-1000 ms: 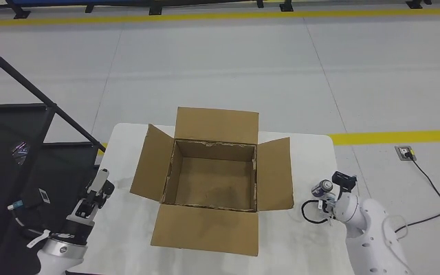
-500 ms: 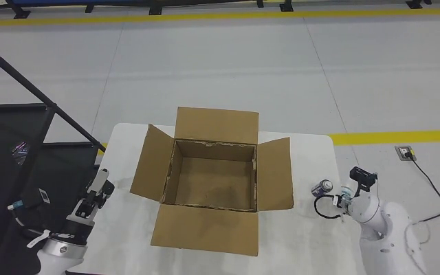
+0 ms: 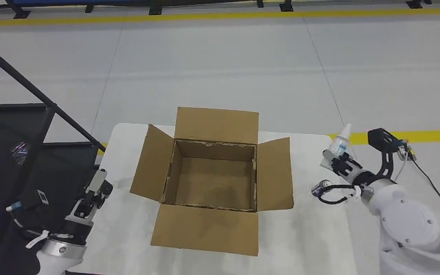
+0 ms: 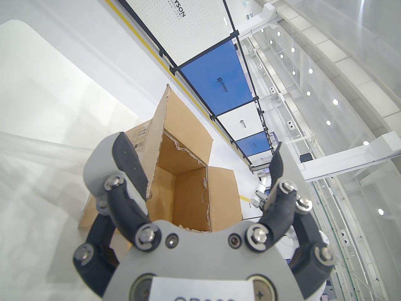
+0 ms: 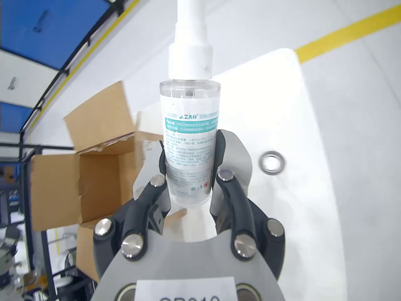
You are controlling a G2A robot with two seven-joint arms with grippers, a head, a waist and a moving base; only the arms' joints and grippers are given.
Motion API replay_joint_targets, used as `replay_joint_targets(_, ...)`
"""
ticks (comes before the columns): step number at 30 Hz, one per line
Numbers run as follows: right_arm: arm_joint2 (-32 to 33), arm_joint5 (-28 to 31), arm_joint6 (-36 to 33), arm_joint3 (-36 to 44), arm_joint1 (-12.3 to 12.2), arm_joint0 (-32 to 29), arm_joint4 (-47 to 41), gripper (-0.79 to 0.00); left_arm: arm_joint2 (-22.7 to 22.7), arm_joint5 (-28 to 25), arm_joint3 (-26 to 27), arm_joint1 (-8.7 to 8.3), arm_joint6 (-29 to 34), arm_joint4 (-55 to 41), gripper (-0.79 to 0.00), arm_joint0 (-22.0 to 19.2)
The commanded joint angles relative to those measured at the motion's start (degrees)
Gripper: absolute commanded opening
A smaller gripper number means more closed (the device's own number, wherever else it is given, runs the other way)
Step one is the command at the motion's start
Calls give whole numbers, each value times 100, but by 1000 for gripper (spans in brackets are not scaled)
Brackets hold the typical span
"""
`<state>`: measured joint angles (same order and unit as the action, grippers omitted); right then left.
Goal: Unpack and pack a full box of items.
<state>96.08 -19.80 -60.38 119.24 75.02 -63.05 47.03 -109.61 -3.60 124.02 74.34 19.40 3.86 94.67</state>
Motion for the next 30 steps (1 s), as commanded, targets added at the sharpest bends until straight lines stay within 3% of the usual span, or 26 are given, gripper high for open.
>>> replay_joint_targets(1, -346, 245, -178, -46, -1, 231, -208, -785, -47, 0, -20, 0, -69, -40, 0, 43)
replay_joint_targets(7, -1915, 490, -598, -966, 62, 1294, 18, -785, -162, 50, -16, 0, -208, -143, 0, 149)
replay_joint_targets(15, -4055, 387, -587, -3099, 410, 2646, 274, -785, -162, 50, -16, 0, -208, -143, 0, 149)
replay_joint_targets(25, -5431, 672, -268, -5791, 1016, 3776, -290, -785, -162, 50, -16, 0, -208, -143, 0, 149)
replay_joint_targets(28, -5666, 733, -106, -6527, 1217, 4040, -480, -690, -162, 50, -16, 0, -208, -143, 0, 149)
replay_joint_targets(30, -5768, 754, -59, -6923, 1344, 4203, -629, -542, -162, 50, -16, 0, -208, -143, 0, 149)
